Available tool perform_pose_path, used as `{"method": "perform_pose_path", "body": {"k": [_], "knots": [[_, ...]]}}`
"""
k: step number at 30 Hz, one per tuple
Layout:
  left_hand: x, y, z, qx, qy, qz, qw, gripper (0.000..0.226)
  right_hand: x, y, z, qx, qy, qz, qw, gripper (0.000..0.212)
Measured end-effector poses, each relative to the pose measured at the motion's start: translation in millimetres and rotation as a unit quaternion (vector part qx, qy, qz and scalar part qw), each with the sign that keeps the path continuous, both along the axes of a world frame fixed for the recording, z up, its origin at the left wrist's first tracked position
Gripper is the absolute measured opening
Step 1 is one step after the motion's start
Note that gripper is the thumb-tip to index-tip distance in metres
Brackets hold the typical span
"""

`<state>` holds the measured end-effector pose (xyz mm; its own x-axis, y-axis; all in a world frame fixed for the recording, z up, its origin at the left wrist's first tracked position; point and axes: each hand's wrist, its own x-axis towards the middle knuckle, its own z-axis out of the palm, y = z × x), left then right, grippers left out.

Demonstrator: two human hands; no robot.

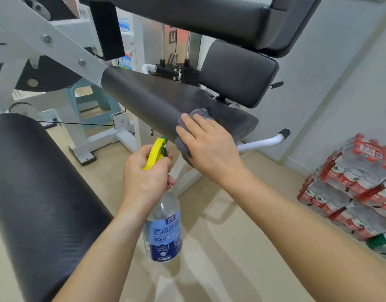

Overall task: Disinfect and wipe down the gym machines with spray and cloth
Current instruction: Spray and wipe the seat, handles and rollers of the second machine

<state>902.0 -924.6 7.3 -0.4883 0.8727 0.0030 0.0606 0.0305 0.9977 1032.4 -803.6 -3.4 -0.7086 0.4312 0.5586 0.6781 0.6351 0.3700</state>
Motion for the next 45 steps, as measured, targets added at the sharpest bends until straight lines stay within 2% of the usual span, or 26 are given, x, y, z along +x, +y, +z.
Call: {"method": "perform_pose_path", "body": {"k": [3,5,6,8,10,13,16,19,23,25,27,28,30,31,35,37,40,42,45], "knots": [[-4.9,2.4,9.8,-0.019,-0.018,-0.021,0.999,0.020,40.4,-17.9,-21.6,0.078,-0.034,0.071,0.994,0.031],[-5.3,3.2,12.7,-0.029,-0.011,-0.046,0.998,0.016,68.8,-23.4,-24.5,0.100,-0.031,0.077,0.992,0.036],[-4.9,3.8,13.4,-0.031,-0.012,-0.056,0.998,0.015,80.0,-22.1,-25.0,0.086,-0.008,0.065,0.994,0.041],[-5.2,4.3,13.0,-0.040,-0.019,-0.077,0.996,0.015,95.8,-18.2,-22.3,0.007,0.112,0.002,0.994,0.051],[-2.8,6.0,12.3,-0.053,-0.027,-0.091,0.994,0.015,104.5,-19.2,-14.1,-0.075,0.231,-0.058,0.968,0.055],[-1.8,8.7,12.8,-0.074,-0.065,-0.120,0.988,0.014,97.2,-23.8,0.9,-0.150,0.322,-0.068,0.932,0.046],[-1.1,10.2,15.6,-0.099,-0.092,-0.135,0.982,0.031,77.5,-25.3,17.3,-0.197,0.356,-0.055,0.912,0.042],[-0.5,11.2,14.2,-0.109,-0.076,-0.145,0.981,0.042,65.4,-23.8,23.8,-0.213,0.382,-0.034,0.899,0.040],[0.6,12.4,9.6,-0.120,-0.066,-0.149,0.979,0.031,61.2,-23.1,31.7,-0.237,0.427,0.003,0.872,0.039],[1.7,12.1,10.2,-0.123,-0.065,-0.157,0.978,0.028,59.5,-22.8,30.4,-0.253,0.405,0.024,0.878,0.042],[1.1,9.2,14.4,-0.124,-0.064,-0.158,0.978,0.033,52.8,-22.6,29.0,-0.283,0.335,0.046,0.898,0.047],[-1.2,7.2,17.7,-0.119,-0.064,-0.156,0.978,0.033,48.9,-21.5,27.5,-0.270,0.263,0.043,0.925,0.050],[-12.0,3.2,27.6,-0.092,-0.069,-0.141,0.983,0.019,38.8,-18.8,19.4,-0.143,0.064,-0.001,0.988,0.055],[-21.0,1.1,34.7,-0.078,-0.079,-0.128,0.986,0.015,30.4,-18.4,16.4,-0.081,-0.014,-0.021,0.996,0.055],[-66.4,-0.4,69.9,-0.041,-0.155,-0.095,0.983,0.031,-16.5,-1.8,3.3,0.018,-0.213,-0.034,0.976,0.052],[-80.5,3.9,85.5,-0.032,-0.160,-0.113,0.980,0.032,-54.1,17.0,7.9,0.018,-0.253,-0.045,0.966,0.056],[-90.5,12.5,97.1,-0.015,-0.088,-0.105,0.990,0.028,-95.7,29.0,20.3,-0.031,-0.250,-0.081,0.964,0.060],[-98.2,19.7,99.0,-0.005,-0.048,-0.094,0.994,0.027,-89.4,21.5,15.5,-0.032,-0.227,-0.102,0.968,0.061],[-116.2,33.1,94.9,-0.021,-0.074,-0.110,0.991,0.029,-36.0,-13.7,3.1,-0.021,-0.207,-0.140,0.968,0.057]]}}
